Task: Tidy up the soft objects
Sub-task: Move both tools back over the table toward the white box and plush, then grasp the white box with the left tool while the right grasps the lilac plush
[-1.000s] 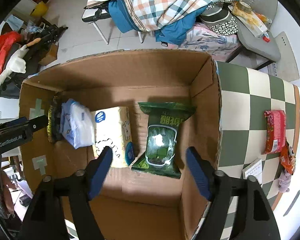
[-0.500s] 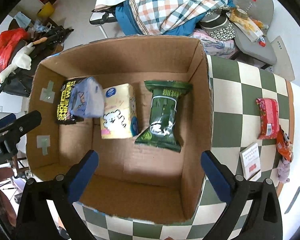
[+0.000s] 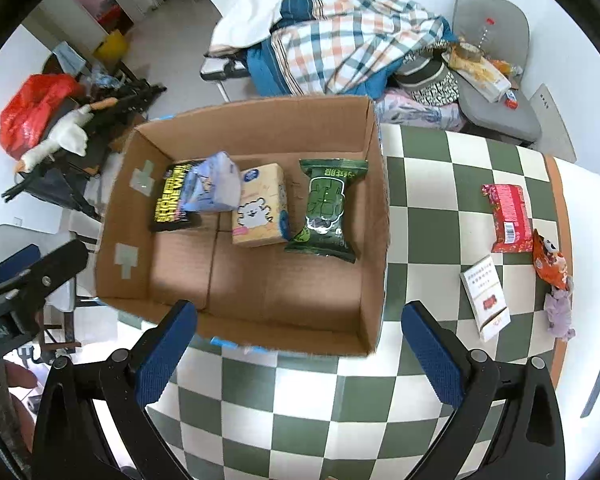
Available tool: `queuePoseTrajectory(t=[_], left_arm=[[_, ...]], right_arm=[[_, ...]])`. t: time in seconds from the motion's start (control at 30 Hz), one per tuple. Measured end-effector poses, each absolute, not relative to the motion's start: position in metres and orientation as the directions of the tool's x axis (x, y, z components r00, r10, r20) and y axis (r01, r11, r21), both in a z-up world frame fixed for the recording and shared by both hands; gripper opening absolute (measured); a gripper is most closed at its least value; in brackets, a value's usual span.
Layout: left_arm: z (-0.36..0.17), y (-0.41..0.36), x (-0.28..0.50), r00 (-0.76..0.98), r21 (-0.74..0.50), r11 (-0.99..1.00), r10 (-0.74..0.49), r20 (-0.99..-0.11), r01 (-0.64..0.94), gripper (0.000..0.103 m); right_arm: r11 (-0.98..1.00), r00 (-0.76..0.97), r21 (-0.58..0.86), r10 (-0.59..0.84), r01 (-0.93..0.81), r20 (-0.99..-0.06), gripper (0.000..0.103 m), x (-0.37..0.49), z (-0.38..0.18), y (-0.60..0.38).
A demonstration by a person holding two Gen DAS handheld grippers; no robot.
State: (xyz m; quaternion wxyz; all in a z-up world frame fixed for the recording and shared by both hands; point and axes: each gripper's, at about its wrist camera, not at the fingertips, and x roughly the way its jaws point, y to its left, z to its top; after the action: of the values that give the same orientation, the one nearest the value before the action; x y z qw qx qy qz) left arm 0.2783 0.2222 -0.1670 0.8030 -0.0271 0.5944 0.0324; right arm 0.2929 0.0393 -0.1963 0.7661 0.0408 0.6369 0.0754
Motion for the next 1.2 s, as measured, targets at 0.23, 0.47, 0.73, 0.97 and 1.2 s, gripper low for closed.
queuePoseTrajectory(t=[0.23, 0.47, 0.73, 0.97, 1.2], left_arm=[[-0.162, 0.210, 0.262, 0.280, -0.012, 0.997, 0.011, -0.960, -0.080, 0.102], [-0.144, 0.153, 0.262, 0.272, -0.077, 0.996, -0.063, -0.960, -0.039, 0.102], [-0.174, 0.014, 0.278, 0.120, -0.250, 0.967, -0.254, -0.960, 0.050, 0.102], [-0.267, -0.094, 0.309, -0.112, -0.291, 0.956, -0.285, -0.952, 0.034, 0.102], [-0.374, -0.139, 0.336, -0.311, -0.256, 0.959, -0.280, -0.908, -0.119, 0.090]], right_arm=[[0.976, 0.192, 0.210, 0.218, -0.059, -0.957, 0.103, 0.266, -0.179, 0.024], [0.965, 0.200, 0.261, 0.255, 0.006, -0.946, 0.103, 0.260, -0.167, -0.030], [0.989, 0.166, 0.113, 0.097, 0.094, -0.981, 0.103, 0.253, -0.163, -0.166], [0.982, 0.061, -0.026, -0.038, 0.186, -0.997, 0.103, 0.257, -0.202, -0.296], [0.968, -0.061, -0.015, 0.000, 0.249, -0.998, 0.103, 0.267, -0.288, -0.371]])
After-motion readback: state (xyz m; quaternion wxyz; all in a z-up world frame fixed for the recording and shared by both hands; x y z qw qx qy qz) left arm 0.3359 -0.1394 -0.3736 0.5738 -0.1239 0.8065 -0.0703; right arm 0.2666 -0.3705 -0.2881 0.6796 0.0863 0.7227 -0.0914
